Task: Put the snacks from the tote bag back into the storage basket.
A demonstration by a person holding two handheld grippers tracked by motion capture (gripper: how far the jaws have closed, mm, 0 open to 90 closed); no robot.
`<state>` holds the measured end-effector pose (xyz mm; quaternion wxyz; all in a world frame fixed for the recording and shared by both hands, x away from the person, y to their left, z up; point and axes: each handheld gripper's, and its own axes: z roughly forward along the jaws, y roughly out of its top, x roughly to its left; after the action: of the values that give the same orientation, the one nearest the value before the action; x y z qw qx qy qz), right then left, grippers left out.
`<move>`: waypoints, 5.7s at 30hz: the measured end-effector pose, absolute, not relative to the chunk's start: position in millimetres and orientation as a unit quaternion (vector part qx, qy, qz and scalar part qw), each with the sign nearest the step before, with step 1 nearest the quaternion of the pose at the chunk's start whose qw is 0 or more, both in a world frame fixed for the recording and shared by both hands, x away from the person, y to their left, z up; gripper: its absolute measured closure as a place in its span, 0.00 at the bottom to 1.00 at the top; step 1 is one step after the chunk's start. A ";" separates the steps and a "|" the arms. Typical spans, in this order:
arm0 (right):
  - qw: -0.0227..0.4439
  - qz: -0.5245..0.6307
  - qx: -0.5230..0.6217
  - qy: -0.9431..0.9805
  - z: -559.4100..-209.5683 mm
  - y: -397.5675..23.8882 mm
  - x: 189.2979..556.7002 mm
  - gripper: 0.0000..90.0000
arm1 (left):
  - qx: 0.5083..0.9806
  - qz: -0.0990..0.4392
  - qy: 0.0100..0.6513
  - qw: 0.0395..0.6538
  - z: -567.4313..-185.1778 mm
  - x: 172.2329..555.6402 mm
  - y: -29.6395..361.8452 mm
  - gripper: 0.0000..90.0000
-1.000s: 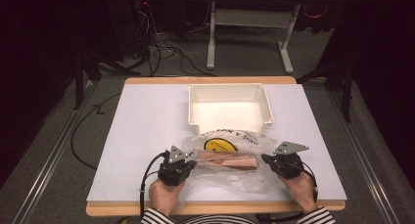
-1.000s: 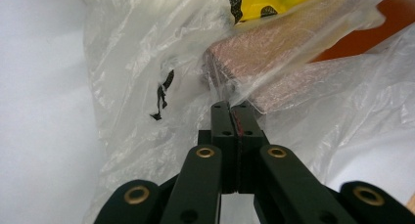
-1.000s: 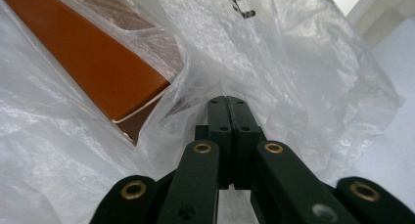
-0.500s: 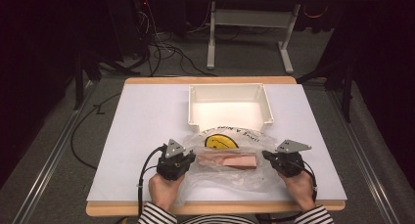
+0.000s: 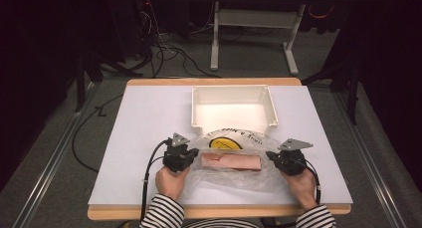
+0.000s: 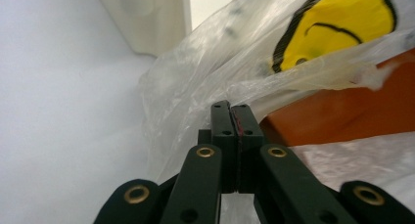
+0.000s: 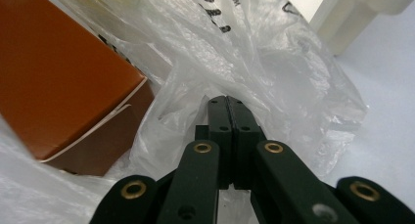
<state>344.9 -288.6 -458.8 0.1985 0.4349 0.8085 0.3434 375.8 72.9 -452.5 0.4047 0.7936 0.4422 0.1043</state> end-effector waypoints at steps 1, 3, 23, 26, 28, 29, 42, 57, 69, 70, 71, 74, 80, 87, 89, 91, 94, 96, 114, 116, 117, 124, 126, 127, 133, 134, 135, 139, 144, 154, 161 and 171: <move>0.197 0.337 0.436 0.811 -460.5 -287.9 346.1 1.00 | 0.796 0.105 0.443 0.398 -455.4 376.5 71.7 1.00; 0.199 0.328 0.436 0.814 -464.4 -286.7 347.1 1.00 | 0.801 0.104 0.443 0.389 -460.9 376.7 70.2 1.00; 0.228 0.381 0.416 0.794 -424.6 -295.8 314.2 0.69 | 0.811 0.099 0.436 0.376 -475.6 370.1 72.2 1.00; 0.230 0.395 0.412 0.789 -414.1 -290.2 318.9 0.60 | 0.810 0.099 0.437 0.378 -475.9 370.3 71.9 1.00; 0.230 0.396 0.412 0.788 -413.6 -287.3 322.8 0.59 | 0.809 0.099 0.438 0.379 -476.2 370.3 71.6 1.00; 0.228 0.393 0.413 0.790 -413.8 -284.1 328.4 0.56 | 0.809 0.099 0.438 0.379 -476.4 370.2 71.6 1.00; 0.174 0.373 0.425 0.806 -435.7 -269.3 368.0 0.81 | 0.808 0.096 0.437 0.384 -478.1 370.2 73.5 1.00; 0.166 0.332 0.458 0.808 -473.9 -290.8 369.8 1.00 | 0.809 0.094 0.437 0.382 -477.6 371.0 77.5 0.99; 0.181 0.328 0.450 0.811 -474.6 -286.3 368.4 1.00 | 0.796 0.109 0.400 0.442 -439.4 350.7 88.0 0.77; 0.182 0.328 0.449 0.811 -474.7 -286.0 368.4 1.00 | 0.794 0.117 0.392 0.449 -432.1 349.2 87.2 0.74; 0.182 0.328 0.449 0.811 -474.7 -286.0 368.4 1.00 | 0.794 0.117 0.392 0.449 -432.1 349.2 87.2 0.71; 0.184 0.325 0.449 0.812 -474.5 -285.4 368.1 1.00 | 0.792 0.132 0.390 0.450 -423.6 354.2 81.6 0.64; 0.186 0.324 0.446 0.814 -474.6 -285.0 367.8 1.00 | 0.792 0.120 0.411 0.435 -430.4 383.4 69.9 0.54; 0.186 0.325 0.445 0.813 -474.9 -285.1 367.9 1.00 | 0.800 0.098 0.414 0.423 -442.9 394.4 66.0 0.74; 0.187 0.325 0.444 0.814 -474.9 -285.0 367.8 1.00 | 0.802 0.095 0.414 0.419 -444.3 394.4 66.5 0.90; 0.188 0.326 0.442 0.814 -475.2 -284.9 367.8 1.00 | 0.804 0.091 0.415 0.415 -446.4 393.7 68.2 0.99; 0.189 0.326 0.440 0.815 -475.1 -285.0 367.6 1.00 | 0.809 0.080 0.423 0.400 -453.5 391.3 73.9 1.00; 0.187 0.328 0.438 0.816 -475.2 -285.2 367.6 1.00 | 0.809 0.074 0.429 0.396 -460.6 389.6 78.1 1.00; 0.192 0.329 0.440 0.813 -475.6 -283.9 362.7 0.92 | 0.792 0.122 0.441 0.405 -455.8 362.9 94.8 0.72; 0.194 0.329 0.440 0.813 -476.0 -283.4 362.8 0.92 | 0.790 0.123 0.436 0.413 -449.9 353.8 97.1 0.67; 0.194 0.329 0.440 0.813 -476.0 -283.4 362.8 0.92 | 0.790 0.123 0.436 0.413 -449.9 353.8 97.1 0.66; 0.196 0.332 0.440 0.811 -477.1 -283.6 361.5 0.92 | 0.804 0.111 0.391 0.434 -439.6 318.8 86.2 0.56; 0.197 0.334 0.441 0.810 -477.5 -283.7 361.4 0.92 | 0.807 0.111 0.390 0.430 -442.6 318.2 82.7 0.56; 0.197 0.334 0.441 0.810 -477.5 -283.7 361.4 0.92 | 0.807 0.111 0.390 0.430 -442.6 318.2 82.7 0.56; 0.197 0.338 0.441 0.808 -478.3 -284.1 360.8 0.92 | 0.807 0.099 0.397 0.426 -453.3 330.4 76.9 0.72; 0.198 0.338 0.441 0.808 -478.5 -284.2 360.7 0.92 | 0.814 0.095 0.390 0.420 -455.0 331.2 74.7 0.77; 0.198 0.338 0.441 0.808 -478.5 -284.2 360.7 0.92 | 0.814 0.095 0.390 0.420 -455.0 331.2 74.7 0.82; 0.203 0.336 0.438 0.809 -478.8 -283.3 360.1 0.92 | 0.823 0.097 0.380 0.412 -456.9 327.1 75.1 0.95; 0.206 0.333 0.433 0.812 -478.6 -283.1 359.6 0.92 | 0.846 0.099 0.362 0.379 -463.5 315.2 78.5 1.00; 0.207 0.331 0.436 0.811 -478.0 -282.1 359.8 0.91 | 0.848 0.097 0.362 0.375 -464.1 309.4 82.6 0.84; 0.203 0.347 0.445 0.800 -470.8 -285.2 355.2 0.79 | 0.823 0.109 0.361 0.424 -445.4 304.4 87.6 0.64; 0.228 0.383 0.437 0.781 -436.7 -293.3 332.9 0.73 | 0.794 0.114 0.391 0.451 -429.4 319.1 89.7 0.57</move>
<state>332.9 -293.3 -436.7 0.2278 0.4366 0.7814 0.3833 319.1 89.7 -429.4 0.4511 0.7942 0.3909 0.1138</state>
